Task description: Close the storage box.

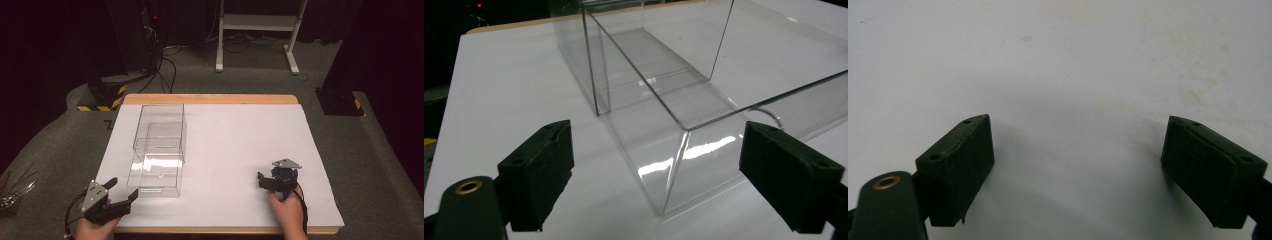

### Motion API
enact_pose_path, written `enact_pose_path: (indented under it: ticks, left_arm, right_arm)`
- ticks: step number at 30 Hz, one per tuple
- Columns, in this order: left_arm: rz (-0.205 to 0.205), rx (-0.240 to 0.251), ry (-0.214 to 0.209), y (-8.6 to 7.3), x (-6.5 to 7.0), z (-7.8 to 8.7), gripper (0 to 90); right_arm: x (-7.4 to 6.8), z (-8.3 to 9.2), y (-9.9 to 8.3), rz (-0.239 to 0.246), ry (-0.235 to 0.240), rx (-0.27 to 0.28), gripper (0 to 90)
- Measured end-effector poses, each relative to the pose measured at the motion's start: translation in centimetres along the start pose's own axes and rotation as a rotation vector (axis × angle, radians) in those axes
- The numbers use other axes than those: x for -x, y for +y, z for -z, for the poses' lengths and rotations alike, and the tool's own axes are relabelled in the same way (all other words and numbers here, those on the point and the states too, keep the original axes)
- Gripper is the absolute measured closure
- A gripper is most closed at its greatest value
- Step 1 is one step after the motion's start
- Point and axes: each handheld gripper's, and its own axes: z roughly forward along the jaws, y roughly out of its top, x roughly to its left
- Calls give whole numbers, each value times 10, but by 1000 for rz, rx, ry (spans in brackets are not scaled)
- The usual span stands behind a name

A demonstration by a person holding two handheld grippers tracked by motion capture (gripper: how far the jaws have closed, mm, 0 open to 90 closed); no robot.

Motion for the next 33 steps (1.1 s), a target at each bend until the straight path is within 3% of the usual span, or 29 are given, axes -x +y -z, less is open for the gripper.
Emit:
enact_pose_path:
  ticks: [4, 10, 17, 33]
  left_arm:
    - [30, -6, -24, -3, -4, -1, 143]
    - [48, -11, -23, -3, -3, -6, 143]
    - [41, -18, -37, -3, 1, -13, 123]
    - [61, 1, 2, 4, 3, -25, 224]
  right_arm:
    - [0, 0, 0, 0, 0, 0, 135]
    - [0, 0, 0, 0, 0, 0, 136]
    - [0, 0, 0, -1, 0, 0, 137]
    - [0, 0, 0, 0, 1, 0, 137]
